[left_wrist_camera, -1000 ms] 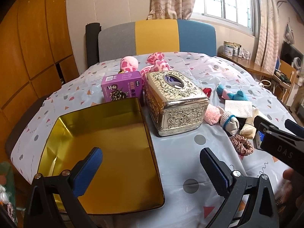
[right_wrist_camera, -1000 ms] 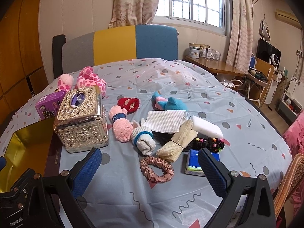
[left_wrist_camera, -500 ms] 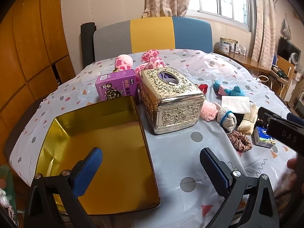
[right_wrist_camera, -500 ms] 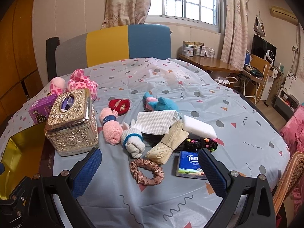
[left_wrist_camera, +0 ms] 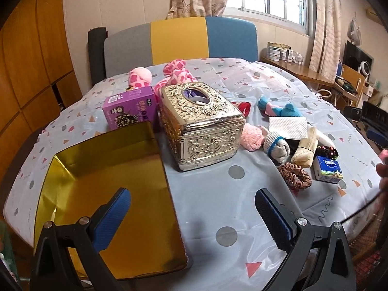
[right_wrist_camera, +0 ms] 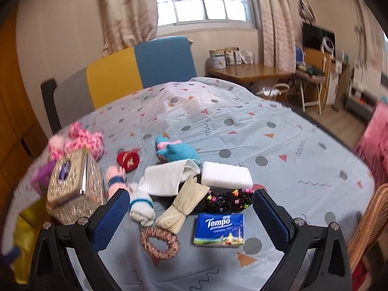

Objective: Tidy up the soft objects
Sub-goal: 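Move the left tool toward the soft items beside the tissue box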

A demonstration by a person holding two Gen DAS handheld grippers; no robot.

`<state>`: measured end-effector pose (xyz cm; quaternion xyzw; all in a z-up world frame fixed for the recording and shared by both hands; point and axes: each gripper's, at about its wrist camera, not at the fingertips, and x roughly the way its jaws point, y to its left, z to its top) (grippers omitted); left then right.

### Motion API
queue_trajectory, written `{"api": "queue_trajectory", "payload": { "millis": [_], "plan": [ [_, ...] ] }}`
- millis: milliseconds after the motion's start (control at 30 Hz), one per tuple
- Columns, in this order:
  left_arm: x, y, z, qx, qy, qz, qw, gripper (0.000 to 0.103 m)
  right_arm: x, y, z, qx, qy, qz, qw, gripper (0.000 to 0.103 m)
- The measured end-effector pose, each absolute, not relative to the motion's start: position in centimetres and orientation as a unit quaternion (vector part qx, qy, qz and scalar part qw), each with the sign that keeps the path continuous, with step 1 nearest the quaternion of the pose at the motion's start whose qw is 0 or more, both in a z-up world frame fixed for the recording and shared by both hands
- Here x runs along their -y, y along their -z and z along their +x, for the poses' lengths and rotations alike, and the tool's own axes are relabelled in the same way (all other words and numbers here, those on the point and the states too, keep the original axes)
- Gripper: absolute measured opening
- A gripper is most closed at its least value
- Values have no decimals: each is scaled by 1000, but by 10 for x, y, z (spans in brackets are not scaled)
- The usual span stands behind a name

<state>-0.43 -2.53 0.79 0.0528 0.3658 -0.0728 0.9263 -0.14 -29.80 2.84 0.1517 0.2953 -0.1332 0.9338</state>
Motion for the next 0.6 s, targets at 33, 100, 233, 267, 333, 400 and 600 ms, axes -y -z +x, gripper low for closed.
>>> {"api": "queue_trajectory", "payload": {
  "millis": [33, 100, 233, 267, 333, 400, 600],
  "plan": [
    [27, -8, -3, -367, 75, 54, 926, 103, 305, -27, 0, -296, 130, 164, 932, 103],
    [30, -7, -3, -367, 78, 61, 925, 103, 321, -22, 3, -297, 121, 195, 927, 103],
    [39, -6, 0, -371, 82, 77, 922, 103, 345, -10, 5, -297, 123, 240, 916, 103],
    [40, -5, 0, -373, 83, 78, 921, 103, 350, -7, 5, -296, 123, 253, 913, 103],
    [44, -3, 1, -374, 87, 81, 920, 103, 359, -2, 5, -300, 119, 283, 903, 103],
    [49, -2, 2, -375, 91, 90, 918, 103, 363, -1, 4, -298, 118, 294, 900, 103],
    [64, -3, 7, -371, 104, 112, 916, 103, 375, 6, 3, -301, 113, 333, 886, 103]
  ]
}}
